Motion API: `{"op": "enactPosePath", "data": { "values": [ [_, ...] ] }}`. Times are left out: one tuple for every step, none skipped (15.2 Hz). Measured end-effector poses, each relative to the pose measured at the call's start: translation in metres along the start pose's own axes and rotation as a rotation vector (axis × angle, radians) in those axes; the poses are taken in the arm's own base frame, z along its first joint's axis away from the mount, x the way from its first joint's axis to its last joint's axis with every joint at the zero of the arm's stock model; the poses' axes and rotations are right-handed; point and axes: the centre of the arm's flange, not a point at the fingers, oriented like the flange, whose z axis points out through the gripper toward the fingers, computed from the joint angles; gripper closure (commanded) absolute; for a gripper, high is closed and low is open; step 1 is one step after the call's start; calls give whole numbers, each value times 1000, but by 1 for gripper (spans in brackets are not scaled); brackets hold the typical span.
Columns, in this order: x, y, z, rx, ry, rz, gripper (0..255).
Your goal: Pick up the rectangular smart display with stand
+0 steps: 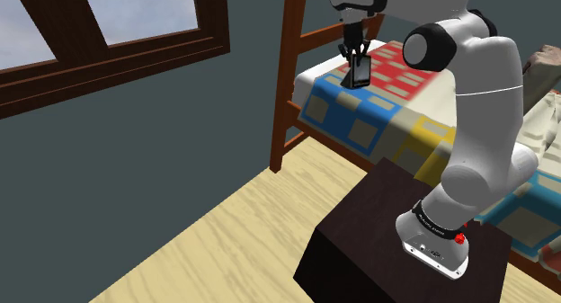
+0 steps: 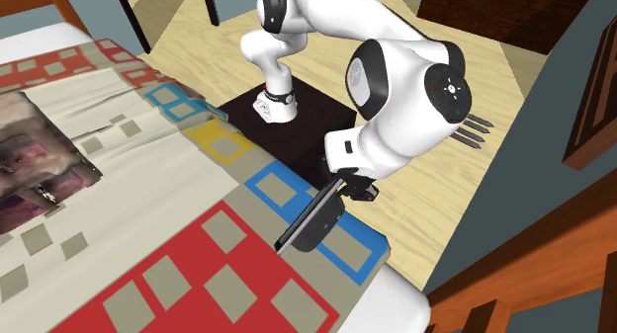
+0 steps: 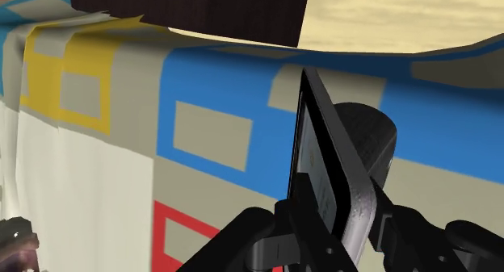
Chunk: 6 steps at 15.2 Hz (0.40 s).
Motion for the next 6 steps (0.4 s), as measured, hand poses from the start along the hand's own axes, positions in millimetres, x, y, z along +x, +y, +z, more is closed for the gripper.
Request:
{"op": "enactPosePath", "data": {
  "values": [
    [-1,3,-4,0,0,0,255],
    [0,4,-9,0,0,0,255],
    [0,5,-13,0,0,0,255],
    [-1,7,-18,0,0,0,255],
    [0,9,-23,0,0,0,255],
    [0,11,-27,0,0,0,255]
  ]
}}
